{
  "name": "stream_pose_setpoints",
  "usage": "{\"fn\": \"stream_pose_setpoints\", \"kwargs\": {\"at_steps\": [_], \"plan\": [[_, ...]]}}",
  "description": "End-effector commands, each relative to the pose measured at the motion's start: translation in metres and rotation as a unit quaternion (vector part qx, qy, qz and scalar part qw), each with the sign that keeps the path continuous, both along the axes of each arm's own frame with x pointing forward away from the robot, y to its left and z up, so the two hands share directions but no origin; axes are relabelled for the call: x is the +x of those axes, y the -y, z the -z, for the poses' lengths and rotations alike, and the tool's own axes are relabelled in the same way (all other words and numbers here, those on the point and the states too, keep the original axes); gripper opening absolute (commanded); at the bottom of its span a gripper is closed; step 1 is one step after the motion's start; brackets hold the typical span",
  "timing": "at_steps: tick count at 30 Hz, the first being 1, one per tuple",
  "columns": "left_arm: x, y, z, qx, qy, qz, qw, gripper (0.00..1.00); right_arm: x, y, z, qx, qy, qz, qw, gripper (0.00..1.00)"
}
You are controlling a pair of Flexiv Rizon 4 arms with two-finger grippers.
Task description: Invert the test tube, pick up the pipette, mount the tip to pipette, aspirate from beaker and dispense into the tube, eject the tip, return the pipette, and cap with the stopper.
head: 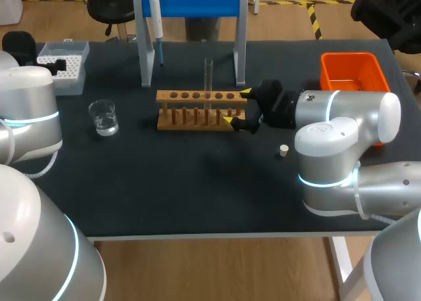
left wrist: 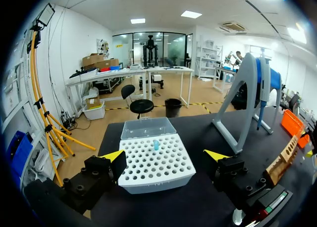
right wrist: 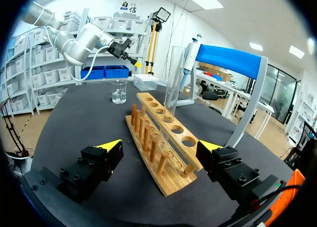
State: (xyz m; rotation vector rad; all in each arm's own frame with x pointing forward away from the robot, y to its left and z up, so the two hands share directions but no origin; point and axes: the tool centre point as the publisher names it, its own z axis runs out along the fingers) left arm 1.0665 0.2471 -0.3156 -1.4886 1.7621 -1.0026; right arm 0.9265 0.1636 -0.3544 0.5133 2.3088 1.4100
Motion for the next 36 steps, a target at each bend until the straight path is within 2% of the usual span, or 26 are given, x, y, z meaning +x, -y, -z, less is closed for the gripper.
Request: {"fn": "stream_pose_setpoints", "kwargs": {"at_steps": [1,18,25,36], "plan": [[0.0,-0.001,0.0,0.0,-0.001,0.001,1.0,1.0,0.0,0.0,0.0,0.0,0.0,0.0,1.0,1.0],[0.002,-0.001,0.003,0.002,0.0,0.001,1.0,1.0,0.0,0.0,0.0,0.0,0.0,0.0,1.0,1.0],[0.006,-0.001,0.007,0.006,0.016,0.002,1.0,1.0,0.0,0.0,0.0,0.0,0.0,0.0,1.0,1.0],[0.014,-0.002,0.013,0.007,0.022,0.007,1.0,1.0,0.0,0.0,0.0,0.0,0.0,0.0,1.0,1.0]]}}
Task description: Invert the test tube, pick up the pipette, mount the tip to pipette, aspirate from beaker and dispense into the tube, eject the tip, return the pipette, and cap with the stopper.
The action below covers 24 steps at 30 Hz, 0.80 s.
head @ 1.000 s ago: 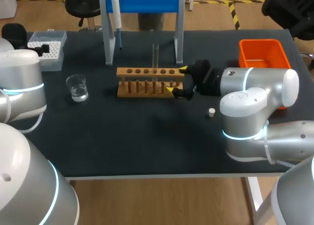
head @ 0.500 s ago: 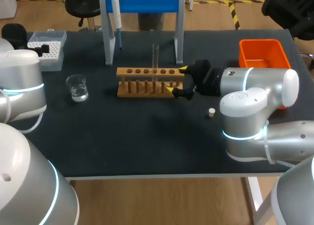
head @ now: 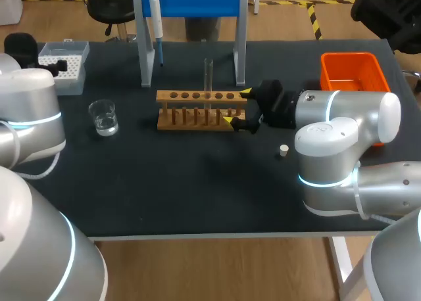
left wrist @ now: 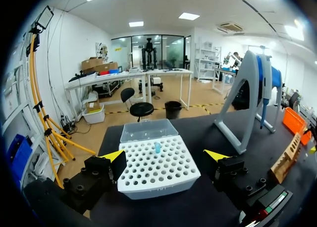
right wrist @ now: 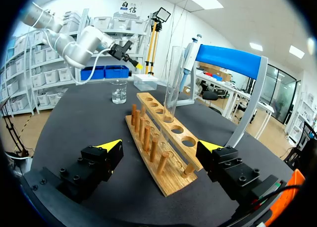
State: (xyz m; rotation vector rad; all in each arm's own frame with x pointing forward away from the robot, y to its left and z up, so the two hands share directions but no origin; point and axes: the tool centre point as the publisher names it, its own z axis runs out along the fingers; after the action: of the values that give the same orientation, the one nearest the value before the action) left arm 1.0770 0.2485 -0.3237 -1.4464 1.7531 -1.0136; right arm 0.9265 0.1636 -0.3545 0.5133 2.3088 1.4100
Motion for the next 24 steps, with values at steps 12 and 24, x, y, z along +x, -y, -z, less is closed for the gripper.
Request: {"fn": "stream_pose_setpoints", "kwargs": {"at_steps": [12,24], "plan": [[0.015,0.006,0.011,-0.004,0.007,0.012,1.0,1.0,0.0,0.0,0.0,0.0,0.0,0.0,1.0,1.0],[0.023,0.013,0.018,-0.01,0.01,0.012,1.0,1.0,0.0,0.0,0.0,0.0,0.0,0.0,1.0,1.0]]}}
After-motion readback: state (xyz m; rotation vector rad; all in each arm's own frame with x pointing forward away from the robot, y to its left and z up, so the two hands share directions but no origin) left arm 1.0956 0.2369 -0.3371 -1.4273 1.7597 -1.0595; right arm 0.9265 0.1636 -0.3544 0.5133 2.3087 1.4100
